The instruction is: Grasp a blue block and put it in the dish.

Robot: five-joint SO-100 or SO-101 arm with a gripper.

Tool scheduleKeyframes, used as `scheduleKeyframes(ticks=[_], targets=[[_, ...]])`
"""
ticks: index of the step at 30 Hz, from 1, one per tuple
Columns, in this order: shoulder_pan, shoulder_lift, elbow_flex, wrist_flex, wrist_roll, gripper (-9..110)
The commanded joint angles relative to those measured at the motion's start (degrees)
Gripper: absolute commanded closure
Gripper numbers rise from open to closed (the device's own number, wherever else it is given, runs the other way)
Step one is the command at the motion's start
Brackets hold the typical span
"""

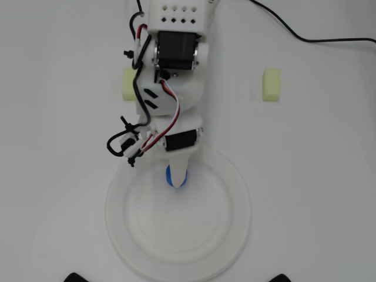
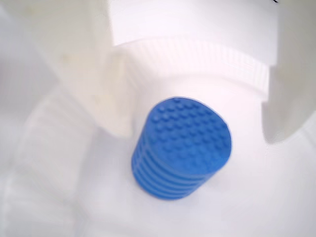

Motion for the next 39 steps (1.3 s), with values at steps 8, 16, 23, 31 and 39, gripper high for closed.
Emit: scheduleKeyframes(ticks=[8,16,23,31,39], targets=[[0.9,26.8,-3.3,17.3,-0.3,78],[-1.1,57.1,23.0,19.2,-0.4,78],[-1.1,89.8,55.4,13.5,2.4,71],[-2.1,124.6,81.3,14.9,-0.1,68],[-0.9,125.4,87.9,16.0,1.8,70]])
